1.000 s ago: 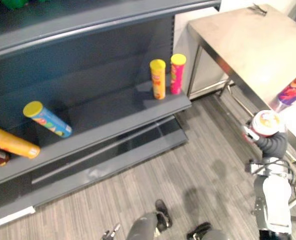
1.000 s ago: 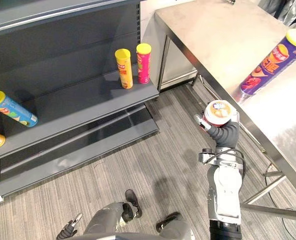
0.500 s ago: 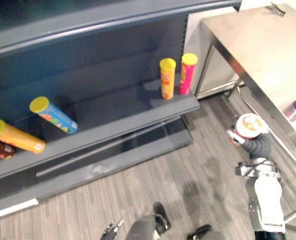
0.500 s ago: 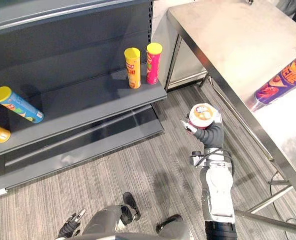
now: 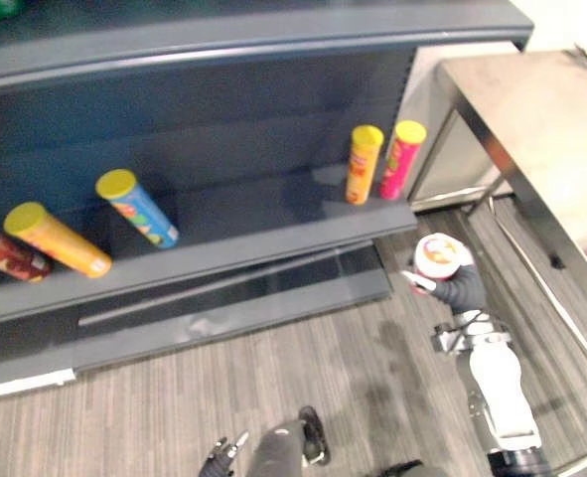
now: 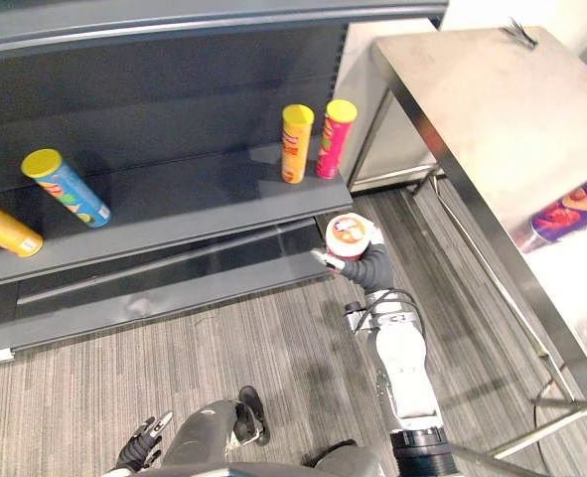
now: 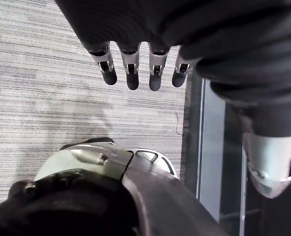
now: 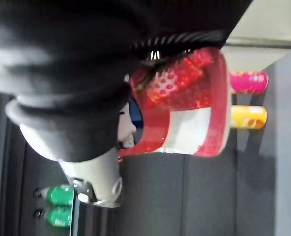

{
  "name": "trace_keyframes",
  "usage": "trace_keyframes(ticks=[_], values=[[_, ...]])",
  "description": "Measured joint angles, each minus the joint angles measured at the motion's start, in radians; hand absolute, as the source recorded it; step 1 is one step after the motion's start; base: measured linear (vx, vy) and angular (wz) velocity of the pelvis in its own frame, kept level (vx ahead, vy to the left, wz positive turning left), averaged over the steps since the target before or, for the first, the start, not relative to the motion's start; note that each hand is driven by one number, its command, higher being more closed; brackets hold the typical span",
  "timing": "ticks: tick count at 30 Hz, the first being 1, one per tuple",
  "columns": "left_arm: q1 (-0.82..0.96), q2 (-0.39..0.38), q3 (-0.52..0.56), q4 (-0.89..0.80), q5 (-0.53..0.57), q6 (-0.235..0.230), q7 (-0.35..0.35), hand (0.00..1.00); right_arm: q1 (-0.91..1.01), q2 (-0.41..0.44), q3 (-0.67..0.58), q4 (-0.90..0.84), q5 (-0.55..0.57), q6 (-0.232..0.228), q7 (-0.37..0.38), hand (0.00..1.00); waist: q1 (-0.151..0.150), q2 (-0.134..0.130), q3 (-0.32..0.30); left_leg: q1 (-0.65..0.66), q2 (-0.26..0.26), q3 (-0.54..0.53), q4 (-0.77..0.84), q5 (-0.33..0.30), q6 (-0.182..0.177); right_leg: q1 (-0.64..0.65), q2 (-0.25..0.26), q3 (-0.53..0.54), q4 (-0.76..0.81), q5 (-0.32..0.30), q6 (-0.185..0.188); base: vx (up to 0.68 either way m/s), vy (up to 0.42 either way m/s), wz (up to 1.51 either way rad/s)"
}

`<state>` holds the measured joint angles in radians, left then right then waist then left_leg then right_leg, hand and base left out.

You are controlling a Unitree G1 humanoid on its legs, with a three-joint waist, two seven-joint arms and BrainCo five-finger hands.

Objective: Put the gum and the chips on the shelf.

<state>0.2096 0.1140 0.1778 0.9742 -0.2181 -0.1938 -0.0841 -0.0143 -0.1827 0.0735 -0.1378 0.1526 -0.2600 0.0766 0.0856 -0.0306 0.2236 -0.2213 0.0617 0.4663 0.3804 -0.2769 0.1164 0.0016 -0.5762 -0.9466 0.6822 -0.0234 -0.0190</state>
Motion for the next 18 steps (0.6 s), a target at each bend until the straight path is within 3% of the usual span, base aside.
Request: trace_keyframes(ticks=[1, 2, 3, 5, 7, 11, 15, 18], values=[[0.002, 0.005, -0.011, -0.004, -0.002, 0.000, 0.000, 0.00, -0.001, -0.004, 0.008, 0.000, 0.000, 0.000, 0.000, 1.00, -0.002, 0.004, 0.001, 0.006, -0.003, -0.015, 0.006, -0.006, 0.003, -0.038, -0.007, 0.081, 0.045, 0.006, -0.042, 0.06, 0.105, 0.71], [0.005, 0.020, -0.027, -0.015, -0.010, 0.000, 0.001, 0.00, 0.000, 0.002, 0.023, 0.003, 0.002, 0.000, 0.009, 1.00, -0.004, 0.010, 0.006, 0.024, -0.010, -0.052, 0.007, -0.012, 0.000, -0.123, 0.064, 0.335, 0.070, -0.041, -0.008, 0.08, 0.090, 0.75], [0.007, 0.023, -0.028, -0.020, -0.015, -0.002, 0.001, 0.00, 0.002, 0.005, 0.030, 0.003, 0.003, -0.001, 0.018, 1.00, -0.007, 0.009, 0.005, 0.037, -0.020, -0.073, 0.003, -0.011, 0.000, -0.159, 0.122, 0.457, 0.058, -0.075, 0.017, 0.08, 0.082, 0.77], [0.009, 0.032, -0.037, -0.019, -0.016, -0.003, 0.002, 0.00, 0.013, 0.004, 0.057, -0.003, 0.007, -0.002, 0.034, 1.00, -0.024, 0.003, 0.002, 0.054, -0.063, -0.125, 0.003, -0.009, 0.003, -0.197, 0.207, 0.616, -0.018, -0.123, 0.065, 0.10, 0.054, 1.00], [0.009, 0.042, -0.066, -0.018, -0.016, -0.009, 0.005, 0.00, 0.023, 0.004, 0.081, -0.011, 0.014, -0.004, 0.046, 1.00, -0.031, -0.019, -0.005, 0.054, -0.105, -0.154, 0.010, -0.005, 0.009, -0.232, 0.240, 0.690, -0.097, -0.134, 0.081, 0.13, 0.018, 1.09], [0.013, 0.045, -0.102, -0.015, -0.016, -0.015, 0.009, 0.00, 0.061, 0.005, 0.102, -0.013, 0.052, -0.003, 0.073, 1.00, -0.024, -0.019, -0.004, 0.052, -0.136, -0.195, 0.016, -0.005, 0.009, -0.200, 0.250, 0.700, -0.227, -0.126, 0.154, 0.10, -0.028, 0.74], [0.016, 0.043, -0.104, 0.023, -0.016, -0.014, 0.012, 0.00, 0.057, 0.006, 0.100, -0.012, 0.076, -0.004, 0.083, 1.00, -0.005, -0.023, -0.006, 0.048, -0.116, -0.207, 0.003, 0.003, -0.004, -0.146, 0.291, 0.671, -0.350, -0.125, 0.153, 0.03, -0.084, 0.02], [0.015, 0.045, -0.104, 0.024, -0.013, -0.015, 0.012, 0.00, 0.063, 0.006, 0.089, -0.011, 0.092, -0.004, 0.082, 1.00, -0.014, -0.025, -0.008, 0.047, -0.112, -0.217, -0.050, 0.037, -0.020, -0.133, 0.312, 0.657, -0.425, -0.098, 0.169, -0.01, -0.096, 0.00]])
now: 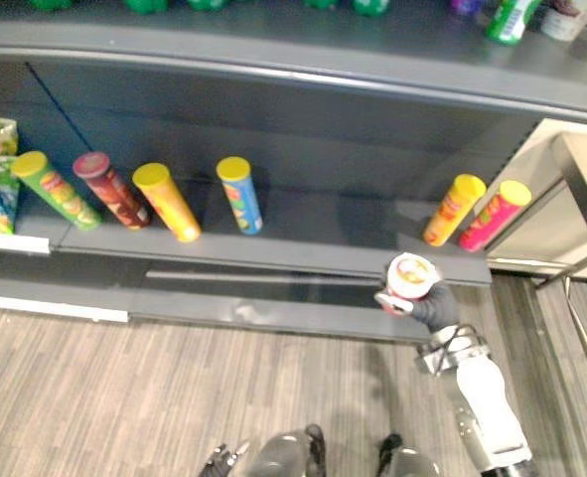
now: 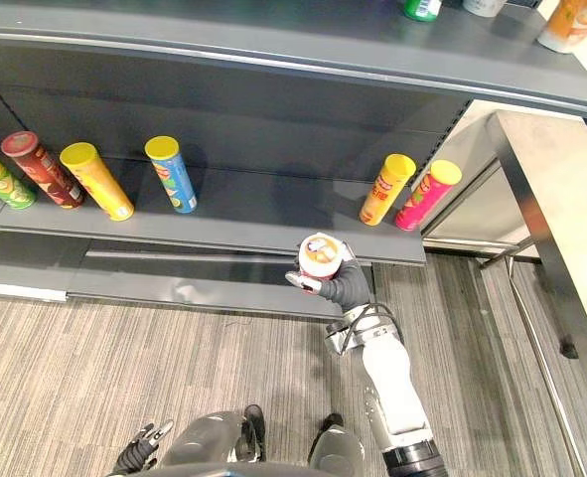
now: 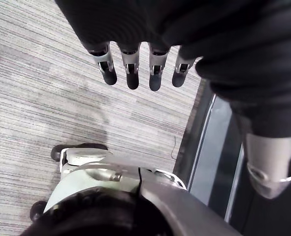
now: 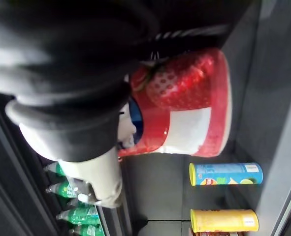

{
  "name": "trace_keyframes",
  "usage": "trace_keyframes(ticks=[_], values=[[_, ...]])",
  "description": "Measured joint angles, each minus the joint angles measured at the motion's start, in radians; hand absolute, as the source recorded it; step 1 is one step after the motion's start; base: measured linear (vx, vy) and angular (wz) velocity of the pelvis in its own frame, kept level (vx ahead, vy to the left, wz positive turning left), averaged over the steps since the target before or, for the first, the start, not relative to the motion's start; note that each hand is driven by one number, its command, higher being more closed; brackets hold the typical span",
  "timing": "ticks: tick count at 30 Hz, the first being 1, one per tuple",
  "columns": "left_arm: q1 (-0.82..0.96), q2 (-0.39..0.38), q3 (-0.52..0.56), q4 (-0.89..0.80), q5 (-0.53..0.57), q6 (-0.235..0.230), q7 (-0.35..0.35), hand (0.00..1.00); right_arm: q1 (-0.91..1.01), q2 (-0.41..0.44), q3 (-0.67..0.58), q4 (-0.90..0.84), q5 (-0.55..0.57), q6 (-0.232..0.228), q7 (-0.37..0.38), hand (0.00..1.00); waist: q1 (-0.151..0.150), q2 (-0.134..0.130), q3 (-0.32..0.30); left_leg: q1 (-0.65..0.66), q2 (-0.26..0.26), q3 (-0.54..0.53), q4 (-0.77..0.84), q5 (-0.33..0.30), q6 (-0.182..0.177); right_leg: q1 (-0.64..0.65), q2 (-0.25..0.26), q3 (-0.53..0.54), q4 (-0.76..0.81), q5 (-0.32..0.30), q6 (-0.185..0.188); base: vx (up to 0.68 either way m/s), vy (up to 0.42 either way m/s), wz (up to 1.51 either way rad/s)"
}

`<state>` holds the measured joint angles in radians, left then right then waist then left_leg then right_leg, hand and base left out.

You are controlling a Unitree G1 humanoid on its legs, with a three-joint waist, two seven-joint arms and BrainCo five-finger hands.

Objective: Put the gum and the chips on the shelf.

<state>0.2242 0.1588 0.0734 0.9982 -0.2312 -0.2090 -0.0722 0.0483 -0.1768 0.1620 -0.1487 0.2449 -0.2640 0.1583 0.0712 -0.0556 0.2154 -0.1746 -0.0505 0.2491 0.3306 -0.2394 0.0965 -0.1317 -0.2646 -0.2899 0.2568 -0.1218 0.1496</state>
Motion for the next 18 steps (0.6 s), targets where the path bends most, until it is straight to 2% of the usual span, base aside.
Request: trace_keyframes(ticks=[2, 4, 8, 11, 13, 18], values=[[-0.002, 0.000, 0.001, 0.010, 0.009, 0.000, 0.001, 0.00, 0.000, 0.001, 0.000, 0.003, 0.000, 0.000, -0.001, 1.00, -0.011, -0.002, -0.002, 0.001, 0.000, -0.009, -0.055, 0.038, -0.011, 0.004, 0.016, -0.010, -0.050, 0.028, -0.009, -0.01, -0.107, 0.08], [-0.010, -0.002, 0.014, 0.031, 0.012, 0.001, 0.006, 0.00, -0.002, 0.002, -0.004, 0.024, -0.001, 0.000, -0.004, 1.00, -0.013, -0.001, -0.003, 0.007, 0.009, -0.011, -0.108, 0.082, -0.041, 0.017, 0.042, -0.019, -0.118, 0.078, -0.007, 0.00, -0.118, -0.02], [-0.010, -0.014, 0.050, 0.040, 0.019, 0.002, 0.022, 0.00, -0.001, 0.027, -0.027, 0.065, -0.002, 0.001, -0.012, 1.00, -0.014, 0.004, -0.014, 0.049, 0.036, -0.005, -0.170, 0.114, -0.069, 0.040, 0.079, -0.018, -0.156, 0.094, -0.023, 0.00, -0.139, -0.14], [-0.010, -0.028, 0.077, 0.060, 0.054, 0.002, 0.032, 0.00, 0.005, 0.034, -0.038, 0.069, -0.002, 0.001, -0.025, 1.00, -0.015, 0.015, -0.044, 0.081, 0.059, 0.016, -0.224, 0.137, -0.087, 0.053, 0.112, -0.002, -0.190, 0.107, -0.043, 0.00, -0.139, -0.23], [-0.010, -0.035, 0.091, 0.067, 0.058, 0.003, 0.037, 0.00, 0.014, 0.035, -0.038, 0.069, -0.002, 0.001, -0.029, 1.00, -0.026, 0.021, -0.056, 0.096, 0.069, 0.020, -0.247, 0.147, -0.096, 0.063, 0.125, 0.000, -0.204, 0.109, -0.047, -0.01, -0.099, -0.12], [-0.010, -0.036, 0.097, 0.069, 0.089, 0.014, 0.056, 0.00, 0.012, 0.035, -0.038, 0.070, -0.009, 0.002, -0.054, 1.00, -0.029, 0.022, -0.074, 0.139, 0.076, 0.033, -0.314, 0.173, -0.103, 0.087, 0.145, 0.003, -0.234, 0.118, -0.060, 0.00, -0.056, -0.07]])
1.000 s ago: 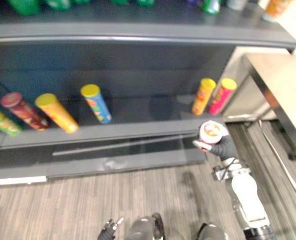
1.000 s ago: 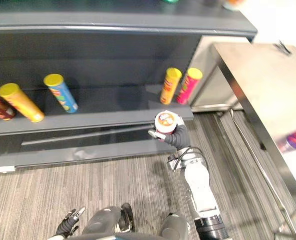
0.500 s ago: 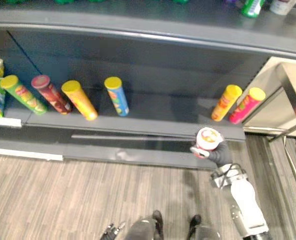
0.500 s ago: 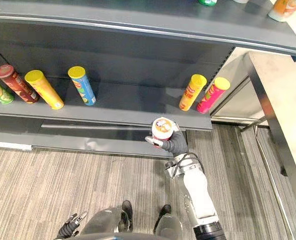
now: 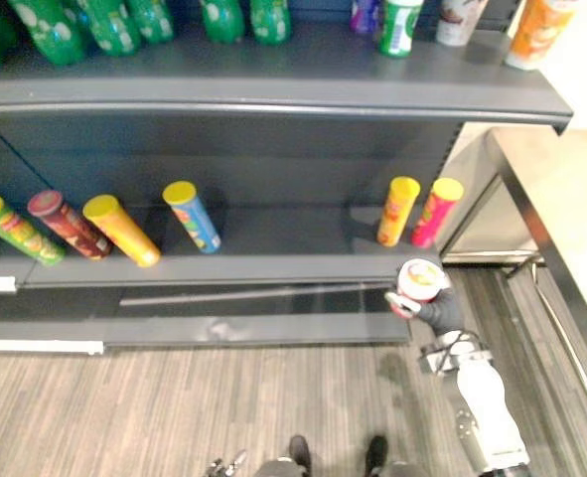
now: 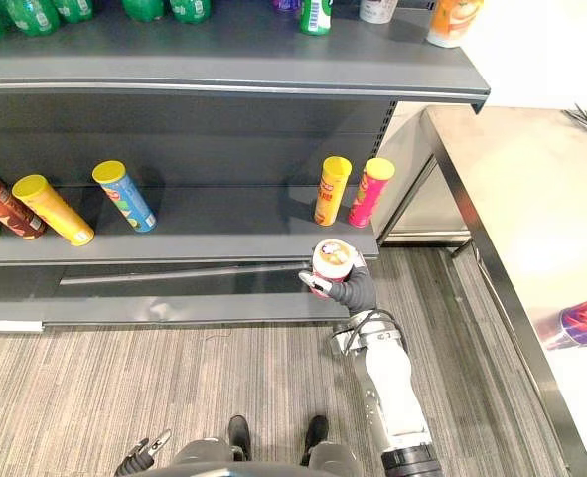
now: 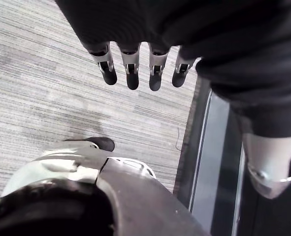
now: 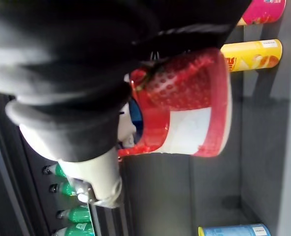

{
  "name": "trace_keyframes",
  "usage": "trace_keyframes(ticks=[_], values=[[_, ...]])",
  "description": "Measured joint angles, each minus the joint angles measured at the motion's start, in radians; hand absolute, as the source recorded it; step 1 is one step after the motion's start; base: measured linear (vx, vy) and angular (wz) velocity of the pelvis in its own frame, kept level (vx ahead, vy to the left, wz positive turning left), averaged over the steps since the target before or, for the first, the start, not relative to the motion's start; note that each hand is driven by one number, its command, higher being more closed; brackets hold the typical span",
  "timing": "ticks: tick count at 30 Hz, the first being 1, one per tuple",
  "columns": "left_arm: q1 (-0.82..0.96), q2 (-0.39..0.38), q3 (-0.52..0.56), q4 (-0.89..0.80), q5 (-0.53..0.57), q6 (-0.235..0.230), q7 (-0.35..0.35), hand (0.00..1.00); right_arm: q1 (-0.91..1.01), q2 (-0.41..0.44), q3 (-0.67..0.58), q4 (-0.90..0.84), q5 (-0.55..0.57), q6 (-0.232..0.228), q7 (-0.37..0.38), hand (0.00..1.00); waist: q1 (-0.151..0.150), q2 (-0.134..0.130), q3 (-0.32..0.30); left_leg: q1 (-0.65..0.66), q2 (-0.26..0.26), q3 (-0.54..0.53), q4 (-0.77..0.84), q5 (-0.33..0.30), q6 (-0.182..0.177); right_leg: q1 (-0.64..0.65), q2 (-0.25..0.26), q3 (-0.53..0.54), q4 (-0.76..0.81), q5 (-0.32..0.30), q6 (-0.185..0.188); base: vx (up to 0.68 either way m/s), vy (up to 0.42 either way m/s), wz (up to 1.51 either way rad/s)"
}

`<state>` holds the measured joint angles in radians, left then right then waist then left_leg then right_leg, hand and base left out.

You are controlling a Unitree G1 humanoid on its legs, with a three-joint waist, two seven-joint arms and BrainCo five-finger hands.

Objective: Put the gum and the chips on the shelf.

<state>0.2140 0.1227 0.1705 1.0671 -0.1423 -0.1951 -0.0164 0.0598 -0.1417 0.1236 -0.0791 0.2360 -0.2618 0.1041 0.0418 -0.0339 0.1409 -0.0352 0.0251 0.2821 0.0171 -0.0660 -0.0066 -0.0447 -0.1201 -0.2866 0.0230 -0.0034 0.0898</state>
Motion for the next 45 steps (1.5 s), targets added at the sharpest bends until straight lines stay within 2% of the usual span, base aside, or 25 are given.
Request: trace_keyframes(ticks=[5, 9, 14, 18, 20, 24, 28, 36, 41, 45], values=[[-0.008, -0.001, 0.003, 0.000, 0.055, 0.004, 0.012, 0.00, -0.089, -0.001, 0.006, 0.000, 0.003, 0.002, -0.030, 1.00, 0.001, 0.001, -0.019, 0.044, -0.005, 0.007, -0.072, 0.031, -0.002, 0.020, 0.007, 0.003, -0.014, 0.001, -0.001, 0.01, -0.007, -0.02], [-0.014, 0.001, -0.005, -0.001, 0.080, 0.009, 0.013, 0.00, -0.218, -0.004, 0.067, 0.009, 0.011, 0.011, -0.030, 1.00, 0.005, 0.002, -0.029, 0.076, -0.008, 0.007, -0.109, 0.055, -0.001, 0.034, 0.012, 0.000, -0.023, 0.004, -0.005, 0.03, -0.003, 0.00], [-0.022, 0.001, -0.012, -0.004, 0.079, 0.011, 0.018, 0.00, -0.458, -0.010, 0.110, 0.131, 0.051, 0.037, -0.035, 1.00, 0.039, 0.002, -0.037, 0.093, -0.008, 0.009, -0.109, 0.054, -0.002, 0.059, 0.015, 0.003, -0.041, 0.014, -0.016, 0.01, 0.000, 0.00], [-0.021, 0.001, -0.015, -0.010, 0.078, 0.015, 0.026, 0.00, -0.663, -0.036, 0.107, 0.226, 0.065, 0.051, -0.065, 1.00, 0.054, 0.002, -0.039, 0.106, -0.007, 0.007, -0.109, 0.053, -0.004, 0.072, 0.017, 0.005, -0.042, 0.014, -0.016, -0.04, -0.009, 0.00], [-0.021, 0.001, -0.015, -0.010, 0.078, 0.024, 0.034, 0.00, -0.749, -0.051, 0.080, 0.258, 0.082, 0.053, -0.078, 1.00, 0.055, 0.002, -0.039, 0.106, -0.007, 0.005, -0.109, 0.053, -0.004, 0.072, 0.017, 0.006, -0.042, 0.014, -0.016, -0.05, -0.007, 0.01], [-0.022, 0.000, -0.015, -0.012, 0.072, 0.031, 0.046, 0.00, -0.940, -0.138, -0.035, 0.372, 0.096, 0.054, -0.153, 1.00, 0.072, 0.002, -0.039, 0.094, -0.006, -0.011, -0.111, 0.055, -0.003, 0.072, 0.017, -0.006, -0.040, 0.013, -0.016, -0.05, -0.007, 0.09], [-0.017, 0.000, -0.015, -0.012, 0.068, 0.032, 0.052, 0.00, -1.084, -0.197, -0.098, 0.498, 0.098, 0.062, -0.213, 1.00, 0.077, 0.002, -0.040, 0.091, -0.004, -0.022, -0.111, 0.067, -0.001, 0.070, 0.021, -0.013, -0.041, 0.013, -0.018, -0.01, -0.011, 0.09], [-0.026, -0.002, -0.018, -0.012, 0.032, 0.032, 0.053, 0.00, -1.223, -0.205, -0.130, 0.699, 0.089, 0.089, -0.265, 1.00, 0.080, 0.002, -0.039, 0.090, 0.004, -0.020, -0.111, 0.068, -0.002, 0.068, 0.030, -0.011, -0.043, 0.010, -0.022, 0.00, 0.000, 0.00], [-0.053, -0.002, -0.029, -0.012, 0.028, 0.032, 0.056, 0.00, -1.244, -0.198, -0.237, 0.844, 0.080, 0.116, -0.279, 1.00, 0.101, 0.001, -0.038, 0.084, 0.005, -0.021, -0.111, 0.067, -0.002, 0.064, 0.031, -0.010, -0.045, 0.010, -0.022, 0.00, 0.000, 0.00], [-0.070, -0.002, -0.033, -0.014, 0.028, 0.032, 0.060, 0.00, -1.244, -0.188, -0.241, 0.864, 0.078, 0.129, -0.278, 1.00, 0.102, -0.001, -0.030, 0.074, 0.005, -0.022, -0.111, 0.068, -0.003, 0.054, 0.033, -0.010, -0.048, 0.010, -0.022, 0.00, 0.000, 0.00]])
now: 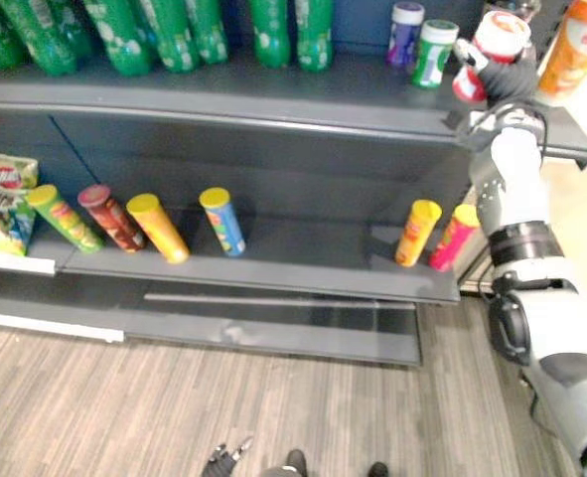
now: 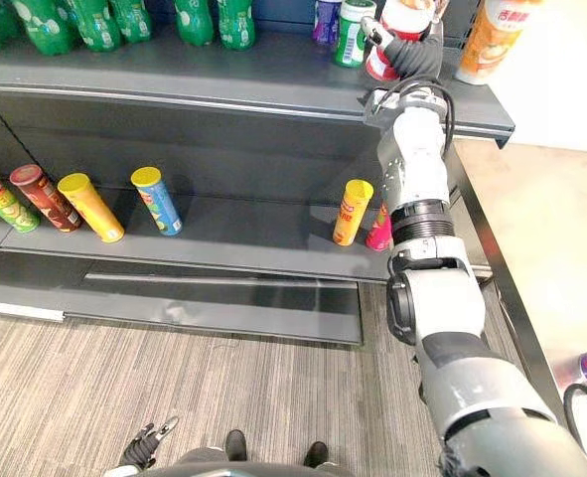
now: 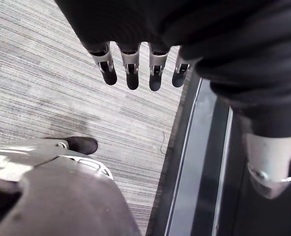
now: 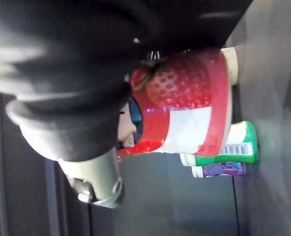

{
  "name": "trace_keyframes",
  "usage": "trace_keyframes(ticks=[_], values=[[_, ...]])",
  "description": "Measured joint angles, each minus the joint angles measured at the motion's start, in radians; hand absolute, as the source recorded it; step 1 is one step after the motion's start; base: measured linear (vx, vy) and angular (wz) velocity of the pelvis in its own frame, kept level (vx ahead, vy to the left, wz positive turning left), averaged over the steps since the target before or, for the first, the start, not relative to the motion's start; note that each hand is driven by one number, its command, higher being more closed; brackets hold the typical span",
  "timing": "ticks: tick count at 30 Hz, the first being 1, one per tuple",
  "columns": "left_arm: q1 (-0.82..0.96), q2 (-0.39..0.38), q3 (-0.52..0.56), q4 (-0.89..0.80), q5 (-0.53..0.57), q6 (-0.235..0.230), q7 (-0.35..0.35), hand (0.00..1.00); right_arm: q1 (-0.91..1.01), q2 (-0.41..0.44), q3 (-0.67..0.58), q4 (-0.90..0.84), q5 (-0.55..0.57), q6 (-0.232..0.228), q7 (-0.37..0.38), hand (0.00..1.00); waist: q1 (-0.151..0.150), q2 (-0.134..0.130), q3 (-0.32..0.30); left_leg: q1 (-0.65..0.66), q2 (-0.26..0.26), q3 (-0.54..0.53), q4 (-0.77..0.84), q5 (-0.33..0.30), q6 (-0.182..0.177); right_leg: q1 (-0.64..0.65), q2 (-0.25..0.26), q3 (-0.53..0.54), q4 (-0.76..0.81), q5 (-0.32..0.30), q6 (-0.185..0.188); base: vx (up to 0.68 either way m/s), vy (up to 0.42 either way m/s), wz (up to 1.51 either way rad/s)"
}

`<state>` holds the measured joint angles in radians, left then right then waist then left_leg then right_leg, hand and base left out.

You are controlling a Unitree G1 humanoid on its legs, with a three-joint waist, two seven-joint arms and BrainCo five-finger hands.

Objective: Put the gum and the chips on the shelf.

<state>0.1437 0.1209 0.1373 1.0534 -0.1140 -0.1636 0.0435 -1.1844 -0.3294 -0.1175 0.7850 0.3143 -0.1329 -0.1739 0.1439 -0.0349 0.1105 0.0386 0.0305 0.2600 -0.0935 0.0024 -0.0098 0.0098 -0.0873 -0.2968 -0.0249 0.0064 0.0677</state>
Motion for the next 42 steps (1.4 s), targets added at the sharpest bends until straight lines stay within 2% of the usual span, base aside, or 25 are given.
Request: trace_keyframes(ticks=[12, 30, 37, 38, 42], values=[[-0.006, 0.002, -0.014, -0.029, 0.000, 0.000, 0.019, 0.00, -0.053, 0.063, -0.022, 0.023, -0.020, -0.001, 0.012, 1.00, 0.006, -0.003, 0.043, 0.001, 0.003, 0.002, 0.000, -0.003, -0.005, 0.002, 0.003, 0.003, -0.003, 0.000, 0.000, 0.01, -0.003, 0.00], [-0.038, 0.004, -0.012, -0.029, 0.000, -0.001, 0.028, 0.00, -0.090, 0.064, 0.017, 0.050, -0.032, -0.023, 0.032, 1.00, 0.011, -0.016, 0.075, 0.006, 0.006, -0.002, 0.001, -0.006, -0.009, 0.012, 0.005, -0.006, -0.003, -0.005, -0.007, 0.00, 0.000, 0.01], [-0.041, 0.005, -0.008, -0.029, 0.000, -0.001, 0.028, 0.00, -0.061, 0.065, 0.049, 0.032, -0.040, -0.029, 0.053, 1.00, 0.022, -0.031, 0.083, 0.016, 0.012, 0.003, 0.000, -0.009, -0.012, 0.014, 0.008, 0.003, 0.012, -0.013, -0.016, 0.00, 0.000, -0.04], [-0.041, 0.005, -0.007, -0.029, 0.000, -0.001, 0.028, 0.00, -0.057, 0.065, 0.050, 0.025, -0.040, -0.030, 0.054, 0.00, 0.022, -0.031, 0.083, 0.017, 0.013, 0.003, 0.000, -0.009, -0.012, 0.015, 0.008, 0.003, 0.012, -0.013, -0.016, 0.00, 0.000, 0.00], [-0.041, 0.004, -0.001, -0.028, 0.001, -0.001, 0.028, 0.00, -0.040, 0.065, 0.058, 0.006, -0.040, -0.037, 0.061, 0.00, 0.022, -0.033, 0.082, 0.019, 0.013, 0.003, 0.000, -0.008, -0.011, 0.015, 0.008, 0.003, 0.012, -0.013, -0.016, 0.00, 0.000, 0.00]])
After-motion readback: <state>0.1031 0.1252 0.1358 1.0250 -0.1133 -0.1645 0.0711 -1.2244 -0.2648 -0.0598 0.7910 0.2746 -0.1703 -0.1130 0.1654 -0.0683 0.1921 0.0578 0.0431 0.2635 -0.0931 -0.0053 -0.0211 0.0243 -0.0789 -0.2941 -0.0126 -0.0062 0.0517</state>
